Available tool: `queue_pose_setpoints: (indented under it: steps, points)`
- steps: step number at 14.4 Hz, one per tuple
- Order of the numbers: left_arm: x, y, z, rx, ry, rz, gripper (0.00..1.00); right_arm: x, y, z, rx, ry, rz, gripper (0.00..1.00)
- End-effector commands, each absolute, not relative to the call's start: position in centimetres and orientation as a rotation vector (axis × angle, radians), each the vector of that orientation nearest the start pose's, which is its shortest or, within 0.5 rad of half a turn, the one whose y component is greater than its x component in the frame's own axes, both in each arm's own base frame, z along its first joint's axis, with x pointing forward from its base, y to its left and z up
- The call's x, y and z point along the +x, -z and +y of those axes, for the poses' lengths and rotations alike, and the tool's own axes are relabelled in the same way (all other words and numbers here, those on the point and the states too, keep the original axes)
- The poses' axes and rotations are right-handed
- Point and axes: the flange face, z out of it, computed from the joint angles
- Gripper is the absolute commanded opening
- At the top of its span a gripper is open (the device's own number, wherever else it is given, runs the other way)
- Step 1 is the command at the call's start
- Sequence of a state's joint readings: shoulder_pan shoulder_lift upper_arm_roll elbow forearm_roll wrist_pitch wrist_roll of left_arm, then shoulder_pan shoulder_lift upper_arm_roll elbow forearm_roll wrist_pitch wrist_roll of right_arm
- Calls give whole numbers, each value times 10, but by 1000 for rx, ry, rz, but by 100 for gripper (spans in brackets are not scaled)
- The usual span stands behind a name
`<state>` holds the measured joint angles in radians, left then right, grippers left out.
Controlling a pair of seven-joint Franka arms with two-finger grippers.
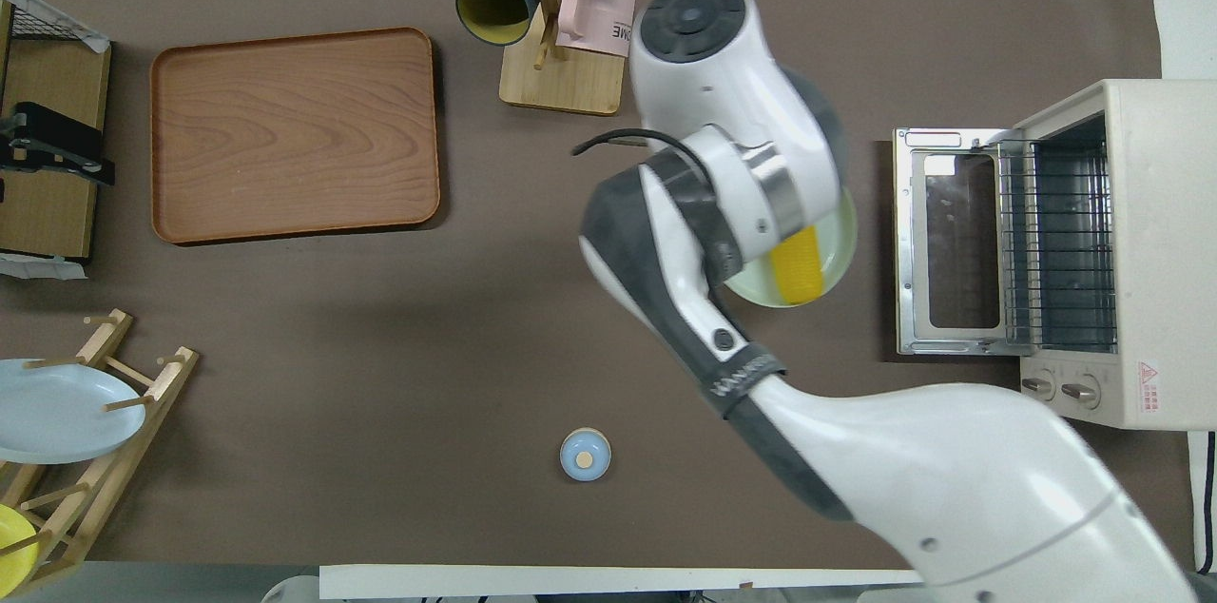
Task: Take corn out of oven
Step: 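Pull the green plate with corn out with the right gripper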
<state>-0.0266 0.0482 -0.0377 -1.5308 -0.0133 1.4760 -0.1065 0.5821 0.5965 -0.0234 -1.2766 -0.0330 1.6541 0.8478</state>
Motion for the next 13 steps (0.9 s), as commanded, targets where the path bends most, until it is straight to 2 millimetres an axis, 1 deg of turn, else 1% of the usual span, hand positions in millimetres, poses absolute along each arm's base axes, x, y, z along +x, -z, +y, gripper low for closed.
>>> queue_pose_setpoints:
  steps: [1, 2, 3, 4, 5, 6, 7, 8, 9, 10, 11, 12, 13]
  points:
    - [550, -610, -39, -3142, -170, -52, 100, 604, -342, 455, -3135, -177, 642, 0]
    - [549, -609, -40, -3141, -177, -57, 100, 598, -331, 473, -3091, -160, 675, 3]
    - [547, -605, -35, -3139, -189, -71, 100, 590, -328, 488, -3075, -140, 682, 5]
    - [548, -606, -33, -3140, -180, -79, 100, 581, -326, 498, -3074, -139, 689, 12]
    - [548, -603, -33, -3142, -168, -69, 100, 578, -328, 503, -3066, -137, 720, 36]
    - [547, -597, -33, -3140, -170, -67, 100, 580, -336, 500, -3056, -129, 728, 48]
    - [541, -593, -35, -3142, -141, -61, 100, 583, -350, 496, -3040, -114, 735, 50]
    - [533, -573, -41, -3144, -91, -51, 100, 587, -373, 490, -3019, -84, 737, 51]
    - [521, -552, -53, -3150, -14, -25, 100, 601, -412, 463, -3000, -41, 744, 52]
    - [506, -529, -72, -3158, 42, 22, 100, 614, -436, 428, -3026, -32, 689, 52]
    - [498, -502, -102, -3164, 71, 37, 100, 622, -443, 386, -3085, -86, 592, 51]
    - [492, -478, -162, -3179, 115, 4, 100, 623, -451, 340, -3124, -128, 518, 46]
    - [492, -445, -222, -3196, 123, -55, 100, 619, -442, 297, -3152, -156, 465, 40]
